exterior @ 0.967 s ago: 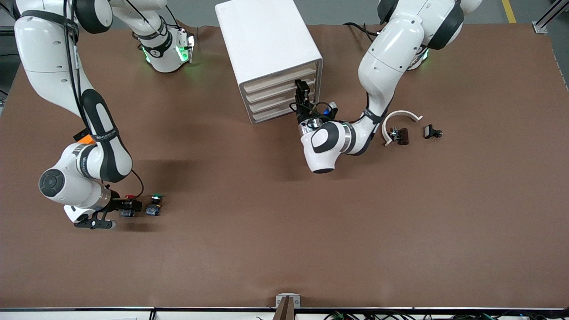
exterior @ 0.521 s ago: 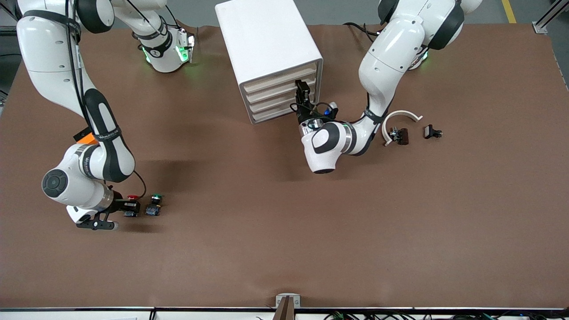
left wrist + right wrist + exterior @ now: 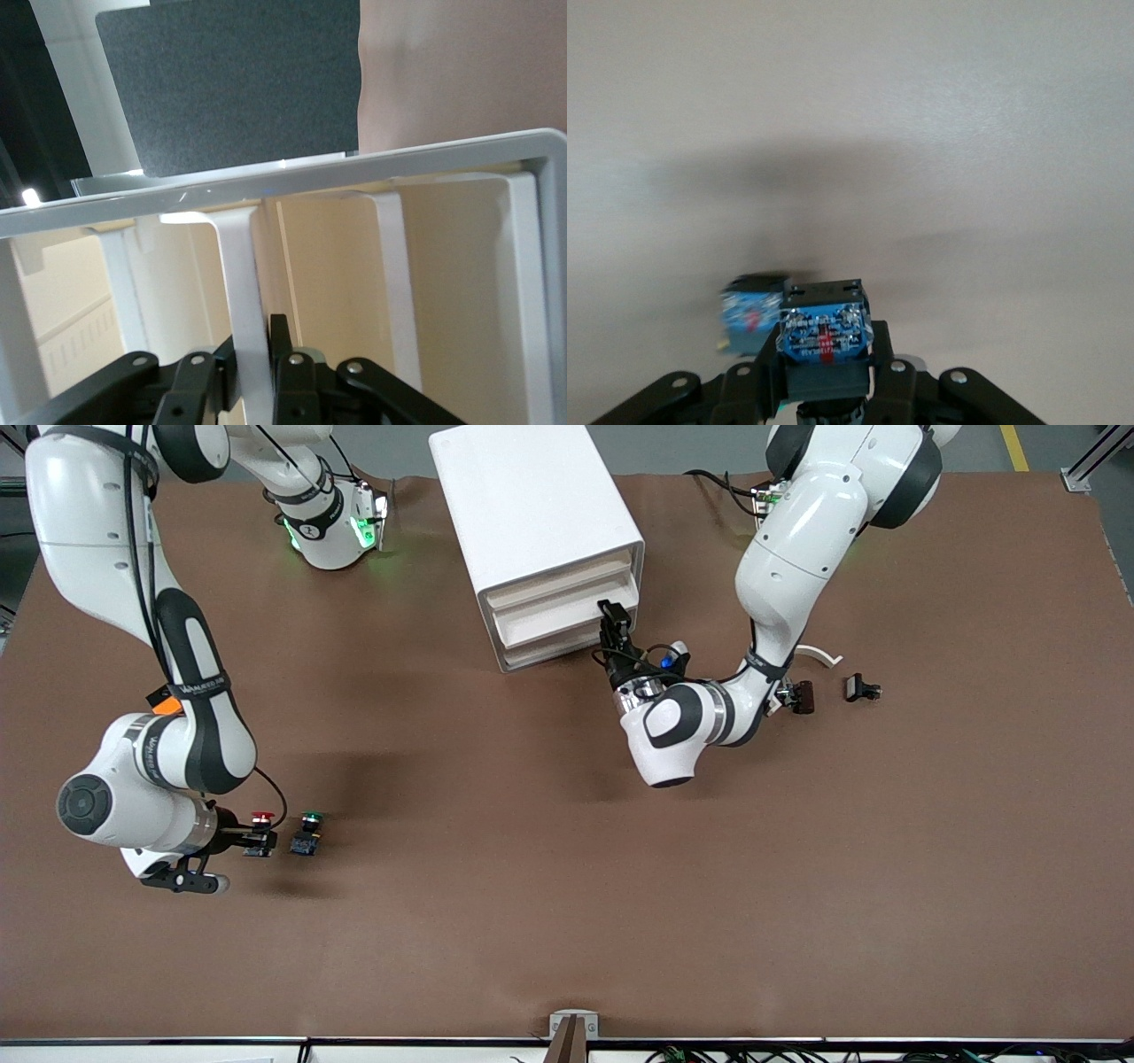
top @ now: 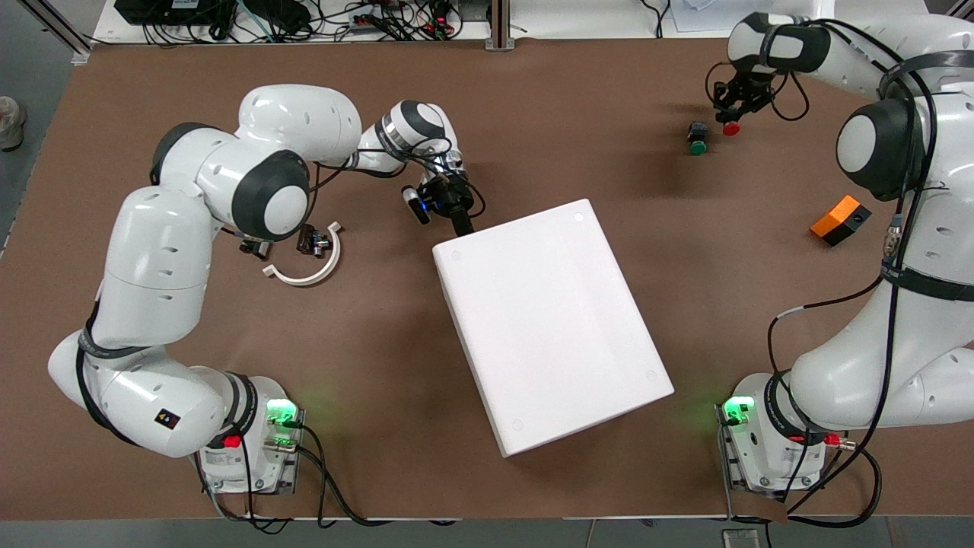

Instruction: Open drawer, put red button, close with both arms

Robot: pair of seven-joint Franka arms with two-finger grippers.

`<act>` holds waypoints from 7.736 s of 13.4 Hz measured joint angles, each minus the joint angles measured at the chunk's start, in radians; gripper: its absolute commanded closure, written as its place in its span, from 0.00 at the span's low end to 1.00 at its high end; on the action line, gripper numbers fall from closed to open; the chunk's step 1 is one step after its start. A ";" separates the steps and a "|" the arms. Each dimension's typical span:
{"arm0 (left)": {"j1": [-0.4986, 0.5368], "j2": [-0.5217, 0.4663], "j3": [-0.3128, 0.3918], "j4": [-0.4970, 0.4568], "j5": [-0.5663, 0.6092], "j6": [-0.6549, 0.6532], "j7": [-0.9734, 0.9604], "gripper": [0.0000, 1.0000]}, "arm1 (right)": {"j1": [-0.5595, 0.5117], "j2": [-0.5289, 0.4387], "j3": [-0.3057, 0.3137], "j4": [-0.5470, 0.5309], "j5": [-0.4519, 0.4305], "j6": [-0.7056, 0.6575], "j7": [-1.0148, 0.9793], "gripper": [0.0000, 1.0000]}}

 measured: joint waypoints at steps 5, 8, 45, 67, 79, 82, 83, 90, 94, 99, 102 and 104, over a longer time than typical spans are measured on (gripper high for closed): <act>0.087 0.000 0.005 0.002 -0.048 0.021 0.013 0.86 | 0.142 -0.162 0.005 -0.002 0.000 -0.192 0.354 1.00; 0.126 0.000 0.006 0.003 -0.067 0.034 0.016 0.82 | 0.273 -0.245 0.006 -0.007 0.000 -0.275 0.622 1.00; 0.183 -0.100 -0.009 0.238 0.448 0.468 1.019 0.00 | 0.962 -0.267 0.007 -0.006 -0.037 -0.244 1.752 1.00; -0.103 -0.255 -0.035 0.098 0.940 0.855 1.039 0.00 | 0.965 -0.222 -0.020 0.146 -0.103 -0.361 1.545 0.00; -0.142 -0.330 -0.111 -0.085 0.941 0.913 0.993 0.00 | 0.498 -0.441 -0.035 0.280 -0.102 -0.656 0.595 0.00; -0.143 -0.332 -0.147 -0.101 0.941 0.918 0.942 0.00 | 0.317 -0.455 -0.037 0.280 -0.101 -0.720 0.310 0.00; -0.143 -0.333 -0.157 -0.104 0.941 0.919 0.927 0.00 | 0.259 -0.456 -0.037 0.280 -0.100 -0.752 0.224 0.00; -0.144 -0.335 -0.216 -0.153 0.822 0.919 0.851 0.00 | 0.028 -0.455 -0.035 0.269 -0.102 -0.867 -0.090 0.00; -0.144 -0.335 -0.233 -0.163 0.706 0.919 0.803 0.00 | 0.006 -0.429 -0.034 0.247 -0.143 -0.868 -0.112 0.00; -0.143 -0.335 -0.248 -0.192 0.628 0.918 0.762 0.00 | -0.016 -0.399 -0.031 0.240 -0.176 -0.866 -0.192 0.00; -0.138 -0.335 -0.258 -0.203 0.592 0.919 0.749 0.00 | -0.065 -0.403 -0.032 0.241 -0.176 -0.865 -0.250 0.00; -0.132 -0.335 -0.257 -0.207 0.570 0.917 0.743 0.00 | -0.074 -0.405 -0.032 0.248 -0.178 -0.865 -0.252 0.00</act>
